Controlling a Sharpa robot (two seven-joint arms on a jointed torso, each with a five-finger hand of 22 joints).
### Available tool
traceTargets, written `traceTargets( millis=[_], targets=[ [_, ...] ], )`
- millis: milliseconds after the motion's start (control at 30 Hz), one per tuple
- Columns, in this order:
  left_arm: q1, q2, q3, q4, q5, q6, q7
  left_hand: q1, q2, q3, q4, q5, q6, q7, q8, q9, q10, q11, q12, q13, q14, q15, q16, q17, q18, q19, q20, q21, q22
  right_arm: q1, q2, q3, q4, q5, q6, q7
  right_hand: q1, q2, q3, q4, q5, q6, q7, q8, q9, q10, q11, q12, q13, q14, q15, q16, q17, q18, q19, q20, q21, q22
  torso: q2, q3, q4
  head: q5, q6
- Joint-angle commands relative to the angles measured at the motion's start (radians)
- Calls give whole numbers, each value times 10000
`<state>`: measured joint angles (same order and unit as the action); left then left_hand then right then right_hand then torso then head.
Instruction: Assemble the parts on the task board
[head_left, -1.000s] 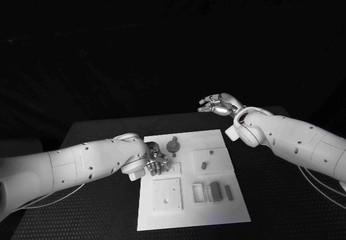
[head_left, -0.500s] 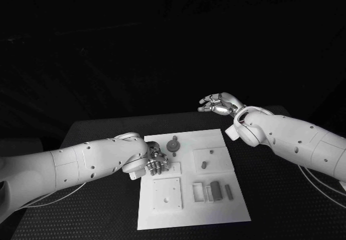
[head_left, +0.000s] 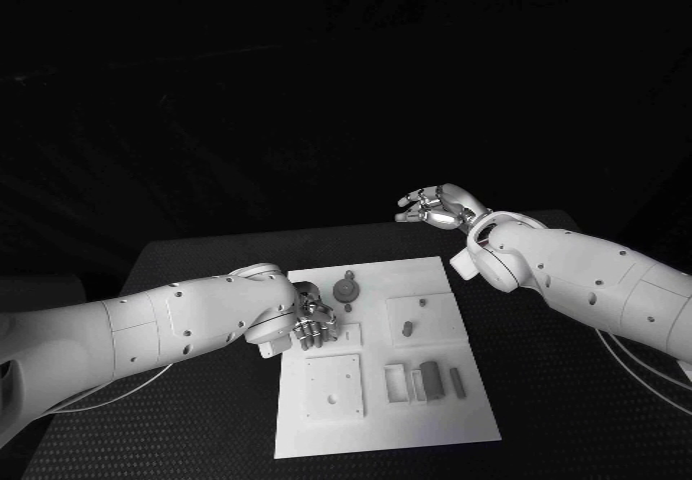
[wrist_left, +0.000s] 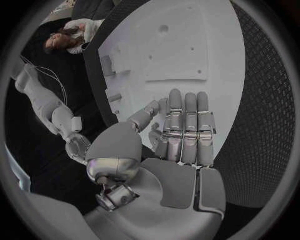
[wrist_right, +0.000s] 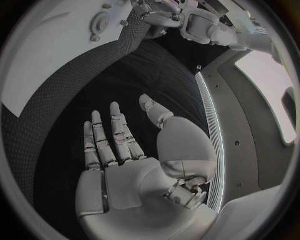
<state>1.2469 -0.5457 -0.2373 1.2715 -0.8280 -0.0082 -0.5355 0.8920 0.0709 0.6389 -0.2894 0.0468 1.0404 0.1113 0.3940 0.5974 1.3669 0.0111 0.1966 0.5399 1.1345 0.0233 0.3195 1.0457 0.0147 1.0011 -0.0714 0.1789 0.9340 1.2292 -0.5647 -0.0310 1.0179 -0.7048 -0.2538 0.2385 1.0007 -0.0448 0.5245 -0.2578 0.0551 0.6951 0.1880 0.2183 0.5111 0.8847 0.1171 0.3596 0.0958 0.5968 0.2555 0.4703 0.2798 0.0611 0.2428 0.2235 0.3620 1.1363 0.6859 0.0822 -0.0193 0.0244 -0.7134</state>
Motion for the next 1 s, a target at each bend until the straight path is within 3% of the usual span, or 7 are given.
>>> traceTargets(
  millis=[33, 400, 1000],
  targets=[
    [-64, 67, -20, 8, 3, 323, 20, -12, 64, 58, -2, 41, 466, -418, 35, 6, 0, -49, 57, 10, 39, 1, 31, 11, -143, -28, -35, -15, 18, -2, 19, 5, 7, -79, 177, 127, 91, 5, -42, 5, -52, 58, 419, 39, -13, -1133, 1086, -42, -12, -91, 0, -61, 7, -81, -67, 9, -44, 15, 1, 2, -2, -5, -10],
    [-73, 83, -20, -108, 38, 639, -18, 6, 66, 95, -9, 60, 505, -437, 40, 36, 24, -67, 104, 44, 78, -17, 36, 51, -144, -19, -52, 1, 69, -2, 15, 5, 17, -147, 189, 97, 96, 22, -42, 10, -52, 61, 419, 46, -21, -1130, 1086, -42, -23, -93, 2, -66, 12, -83, -69, 8, -46, 31, -1, 2, 2, -14, -36],
    [-81, 125, -19, -251, 38, 515, -21, -26, 31, 99, 7, 40, 518, -438, 26, 61, 12, -69, 138, 73, 91, -21, 27, 94, -147, -29, -50, 6, 120, -3, 37, 5, 33, -171, 170, 56, 76, 30, -56, 29, -52, 65, 418, 57, -36, -1122, 1087, -41, -42, -100, 6, -78, 18, -86, -74, 7, -51, 55, 6, 7, -7, -30, -42]
  ],
)
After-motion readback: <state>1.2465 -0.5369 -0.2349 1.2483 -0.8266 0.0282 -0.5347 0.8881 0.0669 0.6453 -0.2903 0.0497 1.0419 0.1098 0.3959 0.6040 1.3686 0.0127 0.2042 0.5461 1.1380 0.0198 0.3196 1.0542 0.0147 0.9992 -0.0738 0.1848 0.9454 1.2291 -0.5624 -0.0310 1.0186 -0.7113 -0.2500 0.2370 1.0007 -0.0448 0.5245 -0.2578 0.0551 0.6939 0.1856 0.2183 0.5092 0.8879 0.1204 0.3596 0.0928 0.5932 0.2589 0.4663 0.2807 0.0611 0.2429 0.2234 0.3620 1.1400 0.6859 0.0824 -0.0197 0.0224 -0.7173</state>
